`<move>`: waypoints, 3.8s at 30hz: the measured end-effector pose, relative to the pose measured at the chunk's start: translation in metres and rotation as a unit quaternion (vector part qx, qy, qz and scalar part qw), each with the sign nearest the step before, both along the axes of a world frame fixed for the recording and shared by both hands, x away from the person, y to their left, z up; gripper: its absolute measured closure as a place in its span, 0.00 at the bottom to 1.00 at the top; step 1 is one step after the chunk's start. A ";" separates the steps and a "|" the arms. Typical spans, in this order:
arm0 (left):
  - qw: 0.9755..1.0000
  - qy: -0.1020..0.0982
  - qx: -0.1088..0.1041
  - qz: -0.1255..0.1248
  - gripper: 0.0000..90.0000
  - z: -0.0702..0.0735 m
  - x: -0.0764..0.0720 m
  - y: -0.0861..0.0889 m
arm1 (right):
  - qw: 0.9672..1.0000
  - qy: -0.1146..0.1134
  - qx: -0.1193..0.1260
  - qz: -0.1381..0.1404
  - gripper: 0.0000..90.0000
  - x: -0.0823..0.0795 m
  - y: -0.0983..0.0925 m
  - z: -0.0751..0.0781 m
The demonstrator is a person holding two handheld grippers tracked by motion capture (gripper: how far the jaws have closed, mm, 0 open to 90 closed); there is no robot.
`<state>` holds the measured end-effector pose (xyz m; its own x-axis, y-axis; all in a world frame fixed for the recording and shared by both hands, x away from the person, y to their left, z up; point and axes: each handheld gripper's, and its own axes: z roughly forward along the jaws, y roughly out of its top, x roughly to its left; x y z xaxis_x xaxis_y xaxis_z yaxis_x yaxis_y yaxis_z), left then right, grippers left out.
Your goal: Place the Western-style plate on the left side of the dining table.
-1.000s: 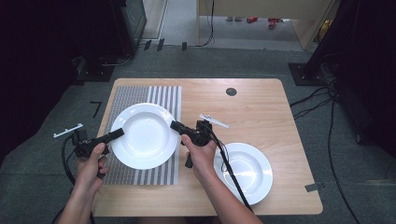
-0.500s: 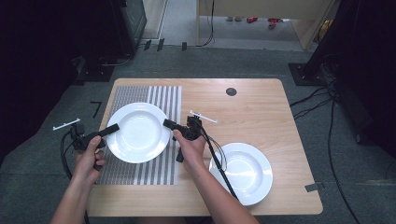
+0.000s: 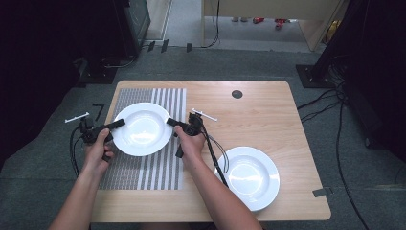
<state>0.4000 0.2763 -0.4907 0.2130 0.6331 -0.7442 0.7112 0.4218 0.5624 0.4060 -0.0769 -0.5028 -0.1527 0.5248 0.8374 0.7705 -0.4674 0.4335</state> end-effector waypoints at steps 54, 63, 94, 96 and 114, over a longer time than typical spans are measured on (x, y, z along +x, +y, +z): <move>0.965 -0.030 0.259 0.033 0.21 0.034 -0.013 -0.059 | 0.977 -0.105 -0.177 -0.057 0.56 0.009 -0.005 0.033; 0.969 -0.039 0.242 0.032 0.21 0.043 -0.038 -0.072 | 0.977 -0.138 -0.159 -0.016 0.59 -0.002 -0.022 0.050; 0.962 -0.059 0.267 0.003 0.21 0.036 -0.114 -0.123 | 0.962 -0.191 -0.193 0.027 0.35 -0.056 -0.122 0.073; 0.962 -0.056 0.268 0.002 0.21 0.033 -0.117 -0.124 | 0.961 -0.190 -0.198 0.024 0.34 -0.060 -0.132 0.074; 0.955 -0.051 0.291 0.004 0.20 0.008 -0.148 -0.120 | 0.955 -0.181 -0.235 -0.001 0.31 -0.094 -0.198 0.060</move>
<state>0.2517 0.1567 -0.4830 0.2599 0.9350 -0.2411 0.6380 0.0211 0.7697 0.3122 -0.2747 -0.4430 -0.3864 0.8302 0.4018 0.5304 -0.1564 0.8332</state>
